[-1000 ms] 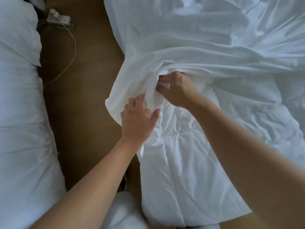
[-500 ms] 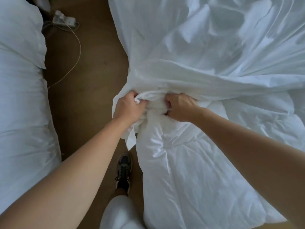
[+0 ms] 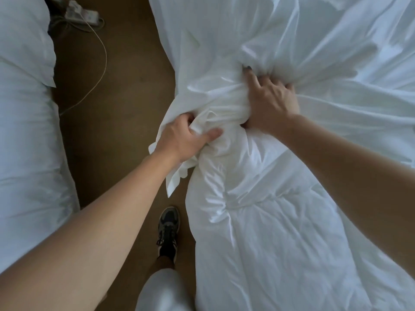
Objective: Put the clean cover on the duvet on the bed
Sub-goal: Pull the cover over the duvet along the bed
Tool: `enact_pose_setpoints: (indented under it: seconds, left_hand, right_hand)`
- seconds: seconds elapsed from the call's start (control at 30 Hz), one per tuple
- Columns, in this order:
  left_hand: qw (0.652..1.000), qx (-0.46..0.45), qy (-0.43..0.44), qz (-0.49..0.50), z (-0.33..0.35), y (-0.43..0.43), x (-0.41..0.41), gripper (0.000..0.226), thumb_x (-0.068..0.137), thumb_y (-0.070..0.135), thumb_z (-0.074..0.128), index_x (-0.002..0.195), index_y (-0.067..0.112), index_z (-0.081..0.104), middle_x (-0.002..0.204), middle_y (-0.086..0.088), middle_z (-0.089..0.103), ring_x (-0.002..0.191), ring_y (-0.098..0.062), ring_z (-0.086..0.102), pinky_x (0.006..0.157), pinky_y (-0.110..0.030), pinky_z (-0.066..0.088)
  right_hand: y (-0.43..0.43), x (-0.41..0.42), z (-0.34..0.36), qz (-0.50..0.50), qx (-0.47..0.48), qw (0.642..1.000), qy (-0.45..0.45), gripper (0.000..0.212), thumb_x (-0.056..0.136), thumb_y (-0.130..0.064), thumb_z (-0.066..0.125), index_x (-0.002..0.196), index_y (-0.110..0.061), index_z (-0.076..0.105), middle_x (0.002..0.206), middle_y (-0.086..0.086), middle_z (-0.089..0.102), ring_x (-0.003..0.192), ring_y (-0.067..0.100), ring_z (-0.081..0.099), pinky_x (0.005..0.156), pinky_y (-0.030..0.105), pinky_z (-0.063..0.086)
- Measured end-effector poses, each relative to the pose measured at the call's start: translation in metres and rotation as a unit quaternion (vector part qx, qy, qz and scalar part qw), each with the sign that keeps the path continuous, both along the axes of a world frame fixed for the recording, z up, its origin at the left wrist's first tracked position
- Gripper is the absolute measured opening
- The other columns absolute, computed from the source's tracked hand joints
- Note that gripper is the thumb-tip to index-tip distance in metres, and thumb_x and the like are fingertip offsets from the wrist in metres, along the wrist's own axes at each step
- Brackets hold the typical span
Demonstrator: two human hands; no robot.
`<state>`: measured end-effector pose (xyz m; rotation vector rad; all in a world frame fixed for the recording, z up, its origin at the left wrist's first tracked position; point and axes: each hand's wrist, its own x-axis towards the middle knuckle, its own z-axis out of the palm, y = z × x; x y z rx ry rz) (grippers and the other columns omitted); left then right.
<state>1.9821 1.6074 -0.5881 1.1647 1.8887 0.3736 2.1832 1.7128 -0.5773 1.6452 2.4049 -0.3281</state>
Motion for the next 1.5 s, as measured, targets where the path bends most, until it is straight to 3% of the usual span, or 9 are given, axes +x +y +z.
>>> enact_pose_setpoints:
  seconds: [0.13, 0.27, 0.33, 0.47, 0.77, 0.9, 1.1, 1.27, 1.5]
  left_hand:
    - [0.995, 0.085, 0.029, 0.037, -0.003, -0.002, 0.003, 0.058, 0.076, 0.055, 0.081, 0.114, 0.017, 0.058, 0.098, 0.011, 0.065, 0.09, -0.015, 0.064, 0.076, -0.025, 0.052]
    - [0.961, 0.255, 0.095, 0.034, 0.007, 0.004, 0.009, 0.032, 0.087, 0.029, 0.076, 0.1, 0.013, 0.052, 0.071, 0.009, 0.054, 0.059, -0.009, 0.053, 0.053, -0.013, 0.035]
    - [0.955, 0.27, 0.11, 0.045, 0.005, 0.003, 0.017, 0.028, 0.087, 0.019, 0.072, 0.106, 0.011, 0.054, 0.077, 0.006, 0.058, 0.062, -0.009, 0.053, 0.055, -0.02, 0.041]
    - [0.972, 0.154, 0.136, 0.114, -0.014, -0.033, 0.027, 0.023, 0.088, 0.011, 0.061, 0.11, 0.01, 0.056, 0.103, -0.004, 0.056, 0.083, -0.025, 0.057, 0.067, -0.034, 0.044]
    - [0.944, 0.214, 0.227, 0.11, -0.018, -0.066, 0.058, 0.028, 0.062, -0.007, 0.059, 0.088, 0.003, 0.064, 0.096, -0.016, 0.055, 0.082, -0.033, 0.049, 0.071, -0.04, 0.042]
    - [0.98, 0.022, 0.145, 0.137, -0.039, -0.081, 0.052, 0.023, 0.085, 0.012, 0.063, 0.107, 0.006, 0.064, 0.113, -0.015, 0.056, 0.104, -0.039, 0.054, 0.089, -0.048, 0.048]
    - [0.987, -0.006, 0.042, 0.152, -0.043, -0.101, 0.05, 0.016, 0.093, 0.02, 0.058, 0.107, 0.015, 0.061, 0.105, -0.002, 0.059, 0.095, -0.025, 0.059, 0.076, -0.033, 0.044]
    - [0.985, 0.099, 0.049, 0.129, -0.027, -0.104, 0.063, 0.016, 0.082, -0.006, 0.056, 0.093, 0.005, 0.056, 0.095, -0.009, 0.057, 0.086, -0.03, 0.057, 0.074, -0.042, 0.049]
    - [0.958, 0.251, 0.116, 0.074, -0.021, -0.111, 0.047, 0.036, 0.066, -0.016, 0.062, 0.099, -0.002, 0.065, 0.106, -0.02, 0.058, 0.093, -0.034, 0.054, 0.075, -0.038, 0.048]
  right_hand:
    - [0.027, -0.002, 0.004, 0.064, 0.044, 0.996, 0.037, 0.048, 0.085, -0.025, 0.065, 0.127, -0.008, 0.052, 0.11, 0.023, 0.067, 0.097, 0.048, 0.065, 0.074, 0.048, 0.05]
    - [0.052, 0.001, 0.027, -0.008, 0.3, 0.925, 0.231, 0.018, 0.072, -0.019, 0.054, 0.088, -0.012, 0.049, 0.079, 0.012, 0.062, 0.068, 0.038, 0.059, 0.055, 0.034, 0.027]
    - [0.047, -0.002, 0.01, -0.07, 0.31, 0.923, 0.218, 0.021, 0.075, -0.019, 0.054, 0.095, -0.013, 0.052, 0.091, 0.012, 0.062, 0.084, 0.036, 0.059, 0.064, 0.038, 0.037]
    - [0.018, -0.016, -0.03, -0.122, 0.02, 0.992, -0.003, 0.068, 0.078, -0.031, 0.071, 0.138, -0.017, 0.042, 0.134, 0.015, 0.051, 0.123, 0.039, 0.047, 0.098, 0.055, 0.038]
    - [0.063, 0.002, 0.036, -0.004, 0.234, 0.963, 0.134, 0.02, 0.076, -0.024, 0.064, 0.089, -0.014, 0.052, 0.084, 0.017, 0.066, 0.072, 0.042, 0.063, 0.059, 0.037, 0.04]
    - [0.035, -0.018, 0.027, -0.091, -0.013, 0.996, -0.011, 0.068, 0.08, -0.033, 0.071, 0.14, -0.018, 0.043, 0.144, 0.019, 0.043, 0.135, 0.039, 0.039, 0.111, 0.051, 0.03]
    - [-0.046, -0.003, 0.01, 0.099, 0.061, 0.993, 0.023, 0.124, 0.05, -0.082, 0.072, 0.154, -0.034, 0.025, 0.146, 0.02, 0.035, 0.132, 0.043, 0.038, 0.109, 0.061, 0.032]
    - [-0.053, -0.03, -0.007, 0.11, 0.043, 0.99, -0.071, 0.04, 0.093, -0.028, 0.057, 0.131, -0.017, 0.053, 0.126, 0.021, 0.05, 0.111, 0.04, 0.055, 0.091, 0.049, 0.044]
    - [-0.015, -0.003, 0.037, 0.175, 0.246, 0.943, 0.14, 0.014, 0.076, -0.015, 0.067, 0.084, -0.007, 0.057, 0.085, 0.021, 0.056, 0.065, 0.038, 0.06, 0.047, 0.039, 0.043]
